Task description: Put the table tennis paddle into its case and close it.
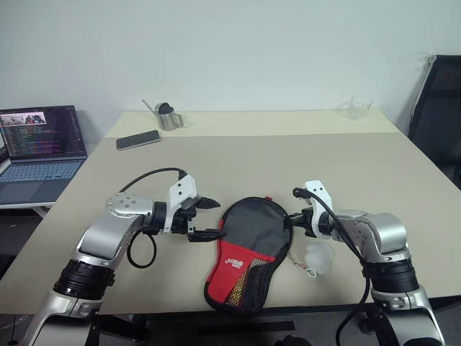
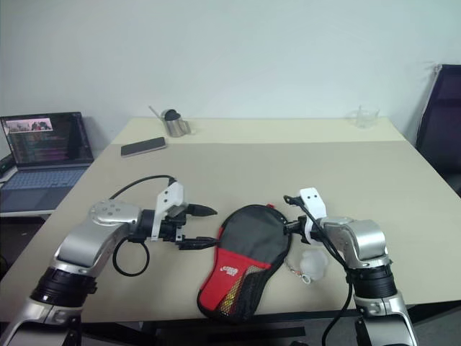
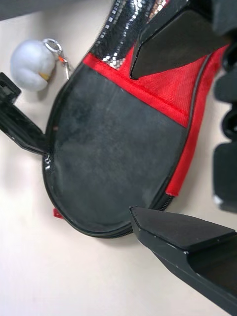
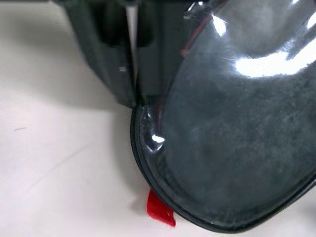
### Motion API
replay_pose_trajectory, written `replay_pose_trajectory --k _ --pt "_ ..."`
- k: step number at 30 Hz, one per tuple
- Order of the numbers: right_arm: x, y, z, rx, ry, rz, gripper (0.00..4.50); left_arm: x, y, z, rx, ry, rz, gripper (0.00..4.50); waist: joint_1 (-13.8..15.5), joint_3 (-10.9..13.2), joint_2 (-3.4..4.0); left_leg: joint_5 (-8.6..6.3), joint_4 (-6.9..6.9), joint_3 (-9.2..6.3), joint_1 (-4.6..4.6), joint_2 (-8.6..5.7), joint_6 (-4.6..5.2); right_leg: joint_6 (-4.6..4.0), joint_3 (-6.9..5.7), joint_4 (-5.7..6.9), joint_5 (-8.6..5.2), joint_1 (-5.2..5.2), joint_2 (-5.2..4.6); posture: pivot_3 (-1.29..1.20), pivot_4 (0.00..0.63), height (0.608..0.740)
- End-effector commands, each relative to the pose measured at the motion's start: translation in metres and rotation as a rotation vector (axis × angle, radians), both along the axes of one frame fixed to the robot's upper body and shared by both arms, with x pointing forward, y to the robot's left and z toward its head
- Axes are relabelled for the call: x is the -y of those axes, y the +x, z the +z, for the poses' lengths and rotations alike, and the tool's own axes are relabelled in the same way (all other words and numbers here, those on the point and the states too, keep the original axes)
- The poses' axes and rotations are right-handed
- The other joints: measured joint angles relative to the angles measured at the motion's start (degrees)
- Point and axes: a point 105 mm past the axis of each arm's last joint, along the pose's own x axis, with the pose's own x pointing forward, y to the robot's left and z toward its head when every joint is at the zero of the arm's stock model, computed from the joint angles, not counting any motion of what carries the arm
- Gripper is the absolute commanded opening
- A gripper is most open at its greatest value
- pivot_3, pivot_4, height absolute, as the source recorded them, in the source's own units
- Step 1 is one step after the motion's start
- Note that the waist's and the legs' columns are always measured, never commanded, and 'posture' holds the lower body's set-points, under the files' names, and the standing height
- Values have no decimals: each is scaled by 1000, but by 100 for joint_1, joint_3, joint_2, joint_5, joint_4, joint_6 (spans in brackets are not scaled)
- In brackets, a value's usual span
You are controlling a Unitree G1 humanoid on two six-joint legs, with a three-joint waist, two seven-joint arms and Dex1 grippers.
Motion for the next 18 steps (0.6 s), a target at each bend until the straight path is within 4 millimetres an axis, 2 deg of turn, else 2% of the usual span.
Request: replay_pose_trajectory --k 1,4,8,13,18 --pt "3 6 2 12 -15 -17 14 -3 2 6 34 2 7 4500 -2 0 0 0 0 0 0 0 0 0 0 0 0 0 0 0 150 740" --pt "7 11 7 45 -29 -21 14 -3 3 6 34 4 12 4500 -7 0 0 0 0 2 3 0 0 -4 2 2 3 0 0 0 150 740" --pt "13 27 21 223 -211 21 14 -2 5 6 37 2 13 4500 -9 0 0 0 0 2 4 0 3 -8 1 4 7 0 1 0 150 740" --pt "4 44 43 358 -267 75 14 0 6 5 40 4 9 4500 -12 1 1 7 0 3 3 -1 0 -9 -1 6 11 -2 4 0 150 740" --pt "-7 61 53 464 -340 155 14 2 10 7 53 4 15 4500 -16 1 0 12 0 2 -7 3 -9 -11 -2 -1 11 -10 6 0 150 740"
